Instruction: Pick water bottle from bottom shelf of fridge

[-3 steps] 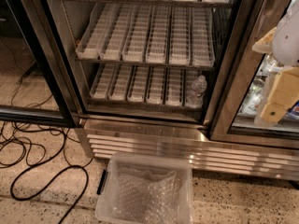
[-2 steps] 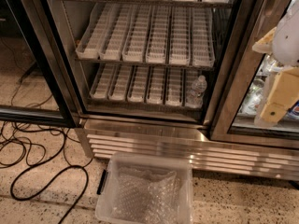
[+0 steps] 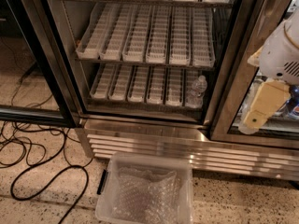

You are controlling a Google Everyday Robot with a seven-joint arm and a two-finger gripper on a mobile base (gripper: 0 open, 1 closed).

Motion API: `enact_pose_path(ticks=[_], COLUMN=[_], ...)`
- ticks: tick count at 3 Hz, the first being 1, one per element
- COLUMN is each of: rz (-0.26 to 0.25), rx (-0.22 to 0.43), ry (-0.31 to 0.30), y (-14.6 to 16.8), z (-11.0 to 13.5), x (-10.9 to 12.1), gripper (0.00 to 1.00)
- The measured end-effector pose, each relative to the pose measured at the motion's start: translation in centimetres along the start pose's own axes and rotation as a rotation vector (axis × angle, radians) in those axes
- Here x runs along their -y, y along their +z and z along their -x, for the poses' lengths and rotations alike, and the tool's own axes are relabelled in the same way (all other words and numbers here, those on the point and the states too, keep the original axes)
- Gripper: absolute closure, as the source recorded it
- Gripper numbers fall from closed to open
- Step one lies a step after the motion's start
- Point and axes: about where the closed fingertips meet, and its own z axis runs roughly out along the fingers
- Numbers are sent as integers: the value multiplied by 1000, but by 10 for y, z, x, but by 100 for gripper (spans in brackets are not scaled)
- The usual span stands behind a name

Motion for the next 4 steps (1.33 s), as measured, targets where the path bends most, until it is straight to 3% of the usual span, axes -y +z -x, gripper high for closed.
enact_pose_path(ticks=[1, 2, 3, 4], rz=[94, 94, 95, 114], rx=[-13, -13, 26, 74], ry=[94, 94, 153, 305], y=[35, 35, 57, 105], z=[-8, -8, -1, 12], x=[-8, -8, -22, -55], gripper=[0, 0, 0, 0])
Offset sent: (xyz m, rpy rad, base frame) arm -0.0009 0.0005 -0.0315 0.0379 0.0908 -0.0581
